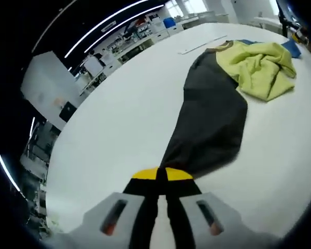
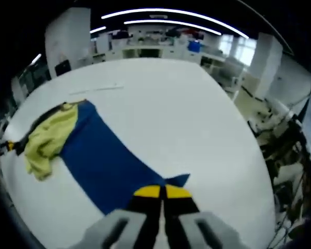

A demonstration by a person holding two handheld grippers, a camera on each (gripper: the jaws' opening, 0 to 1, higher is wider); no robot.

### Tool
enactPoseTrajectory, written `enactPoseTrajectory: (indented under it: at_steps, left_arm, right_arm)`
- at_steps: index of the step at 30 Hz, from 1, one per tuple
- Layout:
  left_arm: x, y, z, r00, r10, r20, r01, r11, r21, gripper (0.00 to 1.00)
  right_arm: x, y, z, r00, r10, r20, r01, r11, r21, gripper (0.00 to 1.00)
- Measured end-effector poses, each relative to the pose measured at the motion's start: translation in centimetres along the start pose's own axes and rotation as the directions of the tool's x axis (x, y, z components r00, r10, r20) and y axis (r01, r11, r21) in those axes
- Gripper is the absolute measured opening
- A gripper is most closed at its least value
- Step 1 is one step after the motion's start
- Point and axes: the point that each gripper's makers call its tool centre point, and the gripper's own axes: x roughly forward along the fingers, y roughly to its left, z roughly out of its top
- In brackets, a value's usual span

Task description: Fold the garment on the visible template until the final outline fits inside the template.

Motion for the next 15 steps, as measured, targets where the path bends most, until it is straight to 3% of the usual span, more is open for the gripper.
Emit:
enactPoseTrajectory:
  at_steps: [15]
  left_arm:
    - [1.4, 2.1, -0.9, 0.998, 0.034, -0.055, -0.034, 0.999, 0.013, 0.0]
  right_arm:
    - [2.1, -2.4, -0.6, 0.997, -0.049, -0.064, 0.048, 0.999, -0.013, 0.0]
